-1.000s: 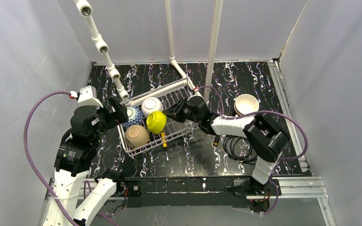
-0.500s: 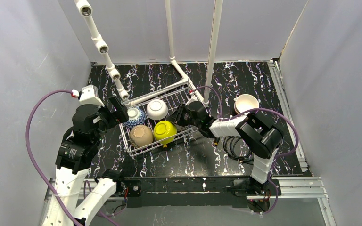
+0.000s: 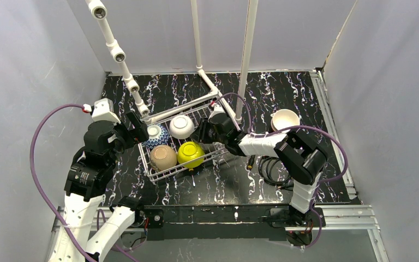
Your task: Load the bowls into the dish rack
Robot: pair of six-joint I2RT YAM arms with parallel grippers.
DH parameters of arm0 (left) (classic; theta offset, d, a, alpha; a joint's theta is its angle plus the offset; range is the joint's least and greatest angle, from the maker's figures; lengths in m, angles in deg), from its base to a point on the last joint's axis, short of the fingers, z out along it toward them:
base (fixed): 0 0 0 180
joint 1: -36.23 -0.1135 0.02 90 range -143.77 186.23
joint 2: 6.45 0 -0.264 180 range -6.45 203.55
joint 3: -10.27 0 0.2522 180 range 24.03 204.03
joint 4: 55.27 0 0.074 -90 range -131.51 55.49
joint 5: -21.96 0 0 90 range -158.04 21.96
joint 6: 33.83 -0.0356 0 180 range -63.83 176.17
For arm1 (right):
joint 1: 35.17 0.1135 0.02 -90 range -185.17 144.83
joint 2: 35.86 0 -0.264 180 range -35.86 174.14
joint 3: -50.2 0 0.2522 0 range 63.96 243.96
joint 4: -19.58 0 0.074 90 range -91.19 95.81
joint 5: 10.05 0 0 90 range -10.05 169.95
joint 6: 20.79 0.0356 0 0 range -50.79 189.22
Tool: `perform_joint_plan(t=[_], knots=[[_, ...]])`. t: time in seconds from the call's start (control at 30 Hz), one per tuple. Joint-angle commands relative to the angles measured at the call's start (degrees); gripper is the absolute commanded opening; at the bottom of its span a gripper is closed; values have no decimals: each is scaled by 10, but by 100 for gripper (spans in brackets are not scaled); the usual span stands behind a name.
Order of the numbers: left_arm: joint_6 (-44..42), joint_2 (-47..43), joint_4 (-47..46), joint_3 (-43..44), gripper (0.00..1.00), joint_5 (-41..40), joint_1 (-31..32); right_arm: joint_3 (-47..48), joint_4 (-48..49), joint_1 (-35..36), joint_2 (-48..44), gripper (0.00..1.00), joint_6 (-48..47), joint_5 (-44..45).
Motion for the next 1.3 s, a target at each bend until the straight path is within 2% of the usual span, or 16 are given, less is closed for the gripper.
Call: perform_joint_plan(t=[0.0, 0.23, 0.4, 0.47, 0.5, 0.67, 0.83, 1.03, 1.2, 1.27], knots=[[-6, 3, 0, 0, 98, -10, -1, 51, -41, 5, -43, 42, -52, 44], [2, 5, 13, 9, 98, -6, -1, 125, -219, 9, -91, 65, -58, 88], [10, 6, 12, 7, 98, -8, -1, 153, -342, 28, -114, 81, -136, 58], [14, 1, 7, 2, 98, -11, -1, 157, -385, 50, -126, 97, -167, 74], [16, -1, 5, -1, 98, -12, -1, 160, -407, 63, -131, 98, -178, 84], [25, -8, -4, -12, 98, -18, -1, 162, -475, 117, -142, 99, -192, 136], [27, -11, -3, -18, 98, -20, -1, 154, -476, 133, -133, 96, -173, 163], [22, -18, -2, -26, 98, -25, -1, 168, -451, 134, -96, 79, -173, 138], [15, -19, -2, -28, 98, -32, -1, 184, -452, 133, -64, 69, -172, 122], [14, -19, -2, -29, 98, -33, -1, 187, -448, 134, -56, 68, -170, 127]])
